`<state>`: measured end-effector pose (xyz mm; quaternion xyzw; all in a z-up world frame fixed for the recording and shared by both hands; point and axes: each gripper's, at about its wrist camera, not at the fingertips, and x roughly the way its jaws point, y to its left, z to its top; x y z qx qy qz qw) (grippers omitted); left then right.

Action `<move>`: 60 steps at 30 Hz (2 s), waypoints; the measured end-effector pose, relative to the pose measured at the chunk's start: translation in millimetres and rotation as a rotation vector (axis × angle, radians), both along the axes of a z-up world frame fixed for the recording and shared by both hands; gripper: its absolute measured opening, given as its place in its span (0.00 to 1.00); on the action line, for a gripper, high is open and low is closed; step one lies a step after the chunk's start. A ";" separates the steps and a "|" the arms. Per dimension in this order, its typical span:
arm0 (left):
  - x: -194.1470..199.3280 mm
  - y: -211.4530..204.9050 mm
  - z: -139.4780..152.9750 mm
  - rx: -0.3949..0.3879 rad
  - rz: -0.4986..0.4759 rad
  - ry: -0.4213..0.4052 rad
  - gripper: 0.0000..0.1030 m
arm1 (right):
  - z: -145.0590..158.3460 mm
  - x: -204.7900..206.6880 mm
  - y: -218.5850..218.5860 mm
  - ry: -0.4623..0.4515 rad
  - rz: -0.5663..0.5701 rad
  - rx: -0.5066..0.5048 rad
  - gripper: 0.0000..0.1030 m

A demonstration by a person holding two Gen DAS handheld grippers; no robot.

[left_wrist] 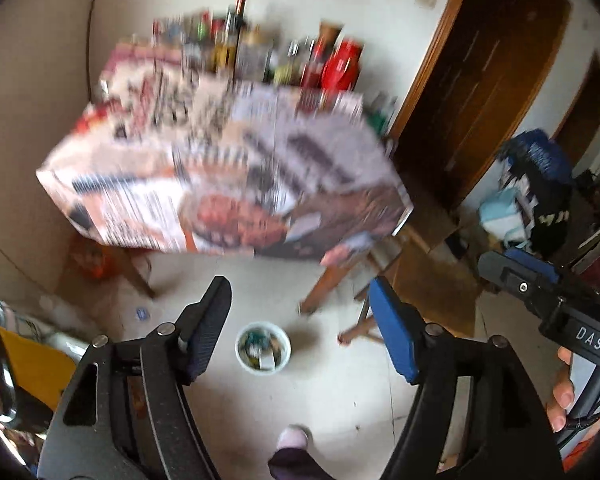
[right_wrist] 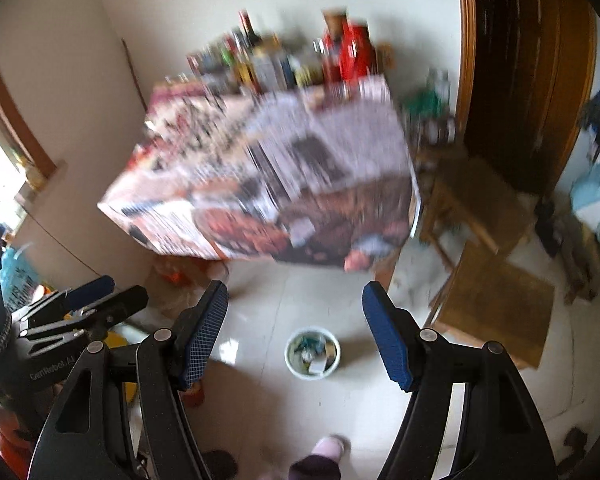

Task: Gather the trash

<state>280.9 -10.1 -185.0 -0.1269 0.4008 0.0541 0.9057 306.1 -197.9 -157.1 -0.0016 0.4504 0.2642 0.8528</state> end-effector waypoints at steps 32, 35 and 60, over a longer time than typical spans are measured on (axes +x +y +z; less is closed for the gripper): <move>-278.0 -23.9 177.3 0.152 -0.073 -0.484 0.98 | 167.4 -237.7 -19.1 -0.494 -0.114 0.088 0.99; -282.9 -23.6 178.7 0.147 -0.073 -0.482 0.98 | 167.1 -241.8 -20.0 -0.493 -0.110 0.080 0.99; -279.8 -23.3 175.4 0.140 -0.074 -0.459 0.99 | 165.8 -258.9 -19.6 -0.480 -0.098 0.036 0.99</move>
